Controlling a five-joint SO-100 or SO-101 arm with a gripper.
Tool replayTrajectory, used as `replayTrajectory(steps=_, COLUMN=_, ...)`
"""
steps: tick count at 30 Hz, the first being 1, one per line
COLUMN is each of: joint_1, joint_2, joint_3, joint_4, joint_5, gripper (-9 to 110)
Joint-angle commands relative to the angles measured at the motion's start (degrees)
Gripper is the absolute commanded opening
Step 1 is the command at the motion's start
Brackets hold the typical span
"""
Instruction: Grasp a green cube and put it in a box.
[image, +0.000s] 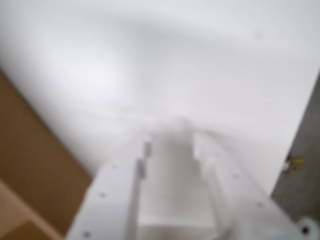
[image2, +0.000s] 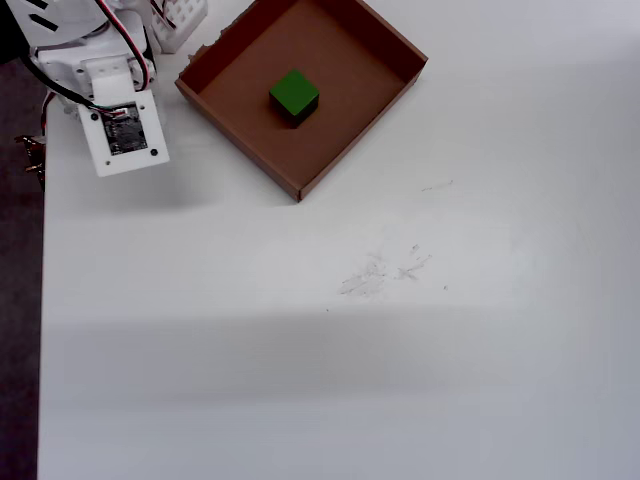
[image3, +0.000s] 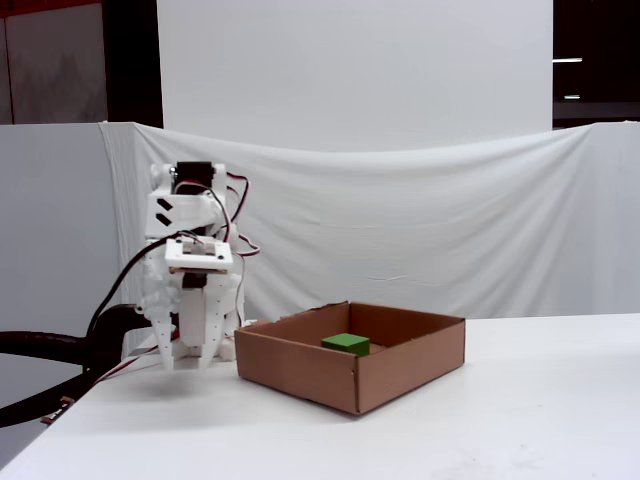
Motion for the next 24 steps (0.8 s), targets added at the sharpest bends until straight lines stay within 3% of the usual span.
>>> replayTrajectory(steps=1, joint_1=0.3, joint_2=0.4, joint_3=-0.4, joint_4=0.9, joint_5=-0.8, gripper=10)
replayTrajectory(steps=24, joint_1=0.0, joint_2=0.4, joint_3=-0.4, joint_4=0.8, joint_5=-0.4, gripper=20)
